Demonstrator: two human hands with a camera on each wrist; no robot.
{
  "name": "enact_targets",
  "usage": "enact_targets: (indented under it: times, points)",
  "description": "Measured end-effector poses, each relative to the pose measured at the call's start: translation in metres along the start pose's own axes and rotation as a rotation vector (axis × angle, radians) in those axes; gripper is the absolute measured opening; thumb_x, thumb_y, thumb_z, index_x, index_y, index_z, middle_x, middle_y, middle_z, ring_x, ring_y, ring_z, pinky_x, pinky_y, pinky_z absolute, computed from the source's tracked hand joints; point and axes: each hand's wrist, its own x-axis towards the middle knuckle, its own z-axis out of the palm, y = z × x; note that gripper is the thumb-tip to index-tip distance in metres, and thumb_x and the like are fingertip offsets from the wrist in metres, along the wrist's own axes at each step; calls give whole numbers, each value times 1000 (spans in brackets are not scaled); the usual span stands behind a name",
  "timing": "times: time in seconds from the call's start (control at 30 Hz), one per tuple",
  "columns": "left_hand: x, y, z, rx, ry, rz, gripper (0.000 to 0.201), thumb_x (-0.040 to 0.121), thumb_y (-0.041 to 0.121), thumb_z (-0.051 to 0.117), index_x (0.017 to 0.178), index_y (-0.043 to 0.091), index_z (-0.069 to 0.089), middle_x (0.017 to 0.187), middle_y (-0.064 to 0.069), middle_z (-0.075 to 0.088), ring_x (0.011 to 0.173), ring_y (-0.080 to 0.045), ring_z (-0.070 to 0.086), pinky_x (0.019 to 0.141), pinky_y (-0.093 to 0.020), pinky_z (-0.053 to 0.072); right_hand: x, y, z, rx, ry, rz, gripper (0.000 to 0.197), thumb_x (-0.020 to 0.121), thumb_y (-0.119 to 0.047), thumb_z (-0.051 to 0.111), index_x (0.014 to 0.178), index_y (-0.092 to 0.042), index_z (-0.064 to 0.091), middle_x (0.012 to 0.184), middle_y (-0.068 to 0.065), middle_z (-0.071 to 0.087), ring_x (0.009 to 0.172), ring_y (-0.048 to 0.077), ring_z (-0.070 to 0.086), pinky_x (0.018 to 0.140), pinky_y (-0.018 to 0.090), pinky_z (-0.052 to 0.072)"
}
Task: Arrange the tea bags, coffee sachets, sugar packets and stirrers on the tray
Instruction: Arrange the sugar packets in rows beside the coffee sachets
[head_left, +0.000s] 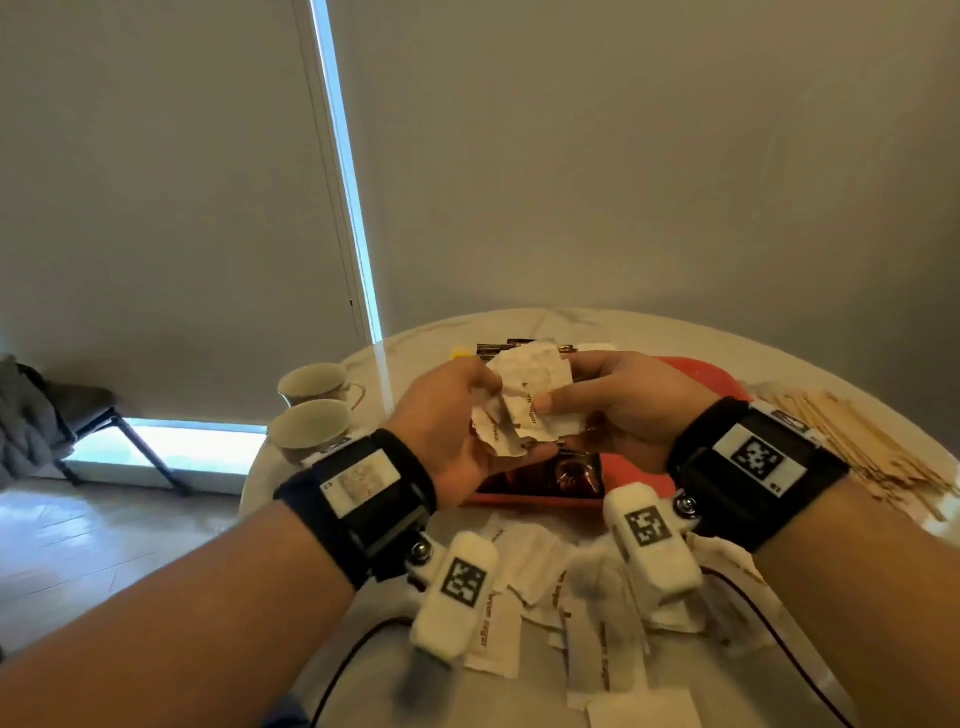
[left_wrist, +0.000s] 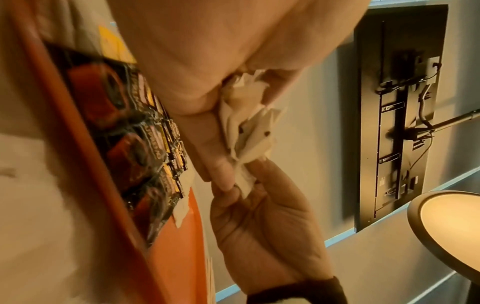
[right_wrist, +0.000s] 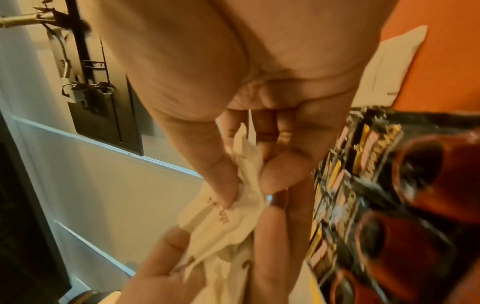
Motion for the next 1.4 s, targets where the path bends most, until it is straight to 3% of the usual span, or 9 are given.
enact_targets:
  times: [0.1, 0.23, 0.37, 0.5, 0.73, 0.87, 1.1, 1.23, 1.4]
  points:
    - [19, 0, 15, 67, -83, -18, 41, 103, 41, 53, 125, 12, 72, 120, -18, 76, 112, -35, 72, 87, -47, 62, 8, -2, -10, -1, 75, -26, 36, 80, 4, 75, 115, -2, 71, 106, 21, 75, 95, 35, 75, 78, 42, 62]
    - [55, -6, 24, 126, 14, 108, 21, 100, 14, 66, 120, 15, 71, 109, -14, 79, 101, -33, 77, 72, -40, 65, 22, -2, -22, -51, 178, -108, 36, 80, 5, 77, 114, -5, 70, 101, 18, 76, 92, 35, 75, 83, 47, 62]
    - [81, -1, 22, -1, 91, 110, 14, 100, 11, 67, 114, 8, 68, 97, -14, 80, 84, -31, 78, 59, -35, 64, 34, 4, -37, 186, 273, -157, 39, 83, 10, 72, 118, -5, 64, 107, 22, 73, 90, 34, 75, 79, 38, 64]
    - [98, -6, 20, -17, 102, 125, 18, 97, 8, 70, 113, 1, 67, 94, -17, 80, 80, -32, 79, 49, -30, 58, 40, 16, -47, 219, 316, -109, 20, 88, 7, 68, 105, -4, 68, 98, 15, 76, 82, 23, 74, 73, 30, 61]
    - [98, -9, 13, -66, 116, 172, 3, 96, 3, 68, 97, 1, 67, 91, -16, 80, 83, -34, 79, 57, -36, 63, 41, 22, -45, 295, 378, -84, 15, 94, 3, 55, 102, 0, 68, 109, 20, 75, 92, 29, 70, 73, 33, 59]
    - [95, -16, 8, -82, 106, 206, 5, 97, 1, 65, 100, 4, 68, 96, -17, 80, 88, -36, 78, 55, -31, 62, 41, 24, -41, 257, 358, -95, 11, 94, -2, 61, 102, -4, 69, 99, 14, 77, 86, 24, 71, 72, 31, 57]
    - [85, -16, 13, 16, 8, 163, 29, 90, 37, 73, 106, 13, 71, 99, -12, 80, 87, -31, 79, 64, -36, 64, 38, 27, -36, 176, 349, -119, 11, 91, -2, 68, 102, -2, 68, 89, 13, 76, 76, 23, 70, 62, 25, 58]
    - [82, -21, 13, 139, -84, 223, 26, 88, 12, 78, 113, 10, 72, 103, -10, 80, 87, -24, 78, 62, -28, 63, 33, 23, -35, 150, 343, -151, 6, 90, -7, 71, 95, -5, 69, 78, 5, 74, 66, 15, 69, 60, 25, 57]
    - [87, -19, 12, 22, 38, 155, 21, 92, 2, 73, 112, 4, 69, 103, -17, 79, 85, -29, 79, 50, -26, 59, 33, 23, -34, 219, 369, -136, 7, 95, -15, 67, 90, -12, 68, 83, 6, 75, 73, 19, 70, 64, 31, 58]
